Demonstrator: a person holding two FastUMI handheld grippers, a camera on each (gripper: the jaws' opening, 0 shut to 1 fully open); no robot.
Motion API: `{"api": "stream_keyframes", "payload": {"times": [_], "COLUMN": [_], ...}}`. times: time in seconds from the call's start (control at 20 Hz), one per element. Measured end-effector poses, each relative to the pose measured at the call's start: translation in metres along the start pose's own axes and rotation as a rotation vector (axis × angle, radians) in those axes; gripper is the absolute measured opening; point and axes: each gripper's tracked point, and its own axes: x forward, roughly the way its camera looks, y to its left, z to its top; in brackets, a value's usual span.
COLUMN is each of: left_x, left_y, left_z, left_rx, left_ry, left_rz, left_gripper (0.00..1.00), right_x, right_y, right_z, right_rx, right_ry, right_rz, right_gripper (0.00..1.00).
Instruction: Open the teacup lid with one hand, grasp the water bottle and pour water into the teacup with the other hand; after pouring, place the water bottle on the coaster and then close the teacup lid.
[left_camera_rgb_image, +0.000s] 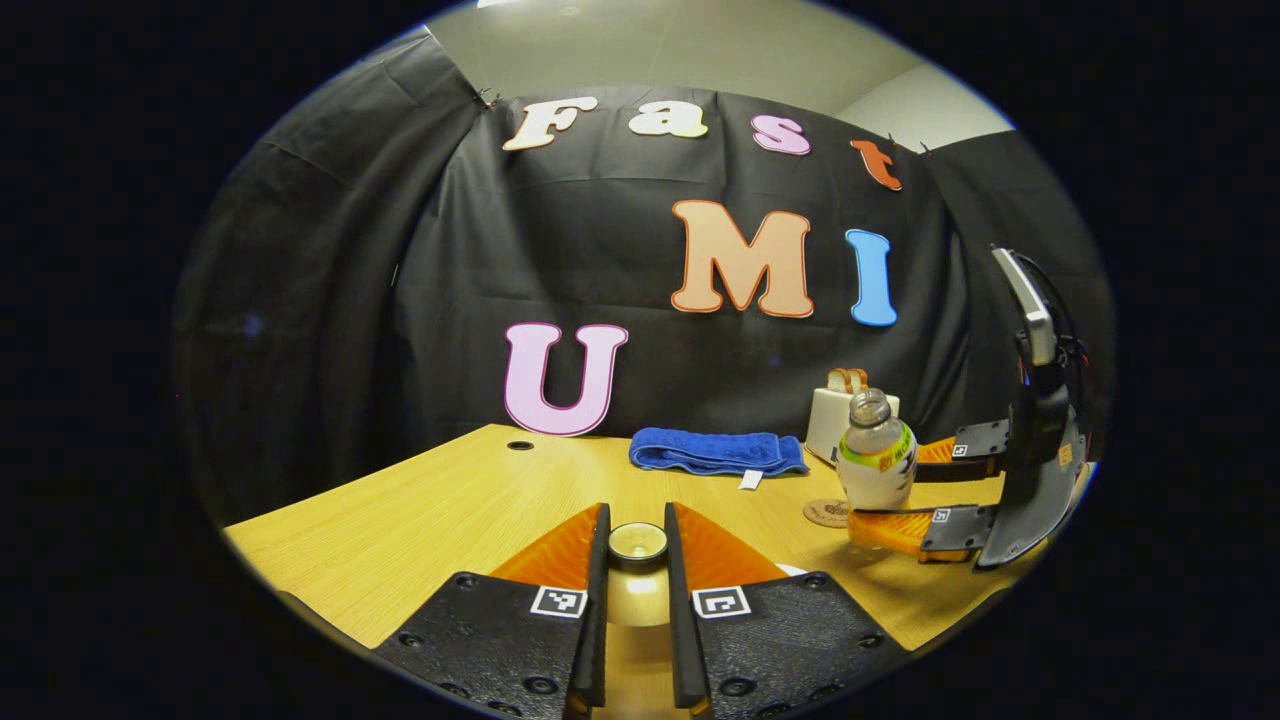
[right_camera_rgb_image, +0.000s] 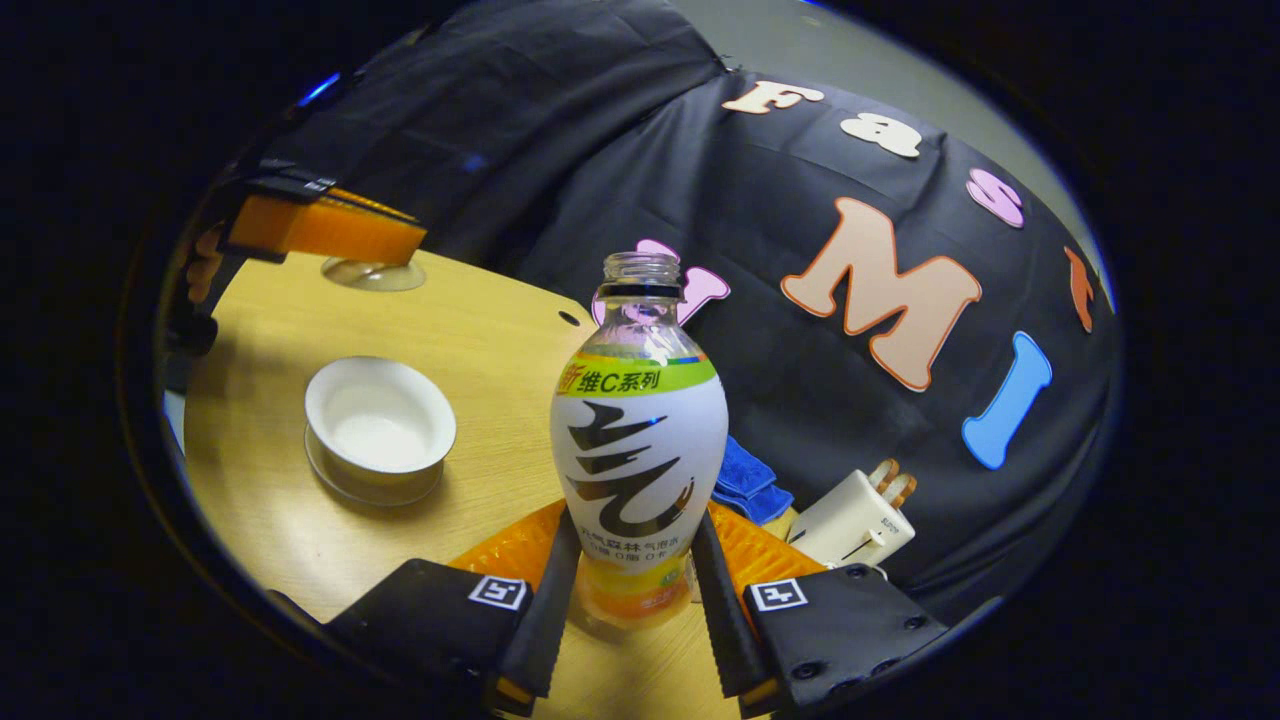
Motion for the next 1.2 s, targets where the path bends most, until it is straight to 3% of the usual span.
{"api": "stream_keyframes", "payload": {"times": [0.85,1.2], "left_x": [-0.003,-0.004], "left_y": [-0.013,-0.012], "left_z": [-0.002,-0.004], "left_rx": [-0.027,-0.034], "left_ry": [0.001,0.007], "left_rz": [-0.052,-0.057], "left_gripper": [0.24,0.23], "right_x": [0.075,0.094], "right_y": [-0.084,-0.091], "right_z": [-0.041,-0.054], "right_rx": [0.521,0.606], "right_ry": [0.012,0.015], "right_rz": [-0.179,-0.208], "right_gripper": [0.65,0.65]}}
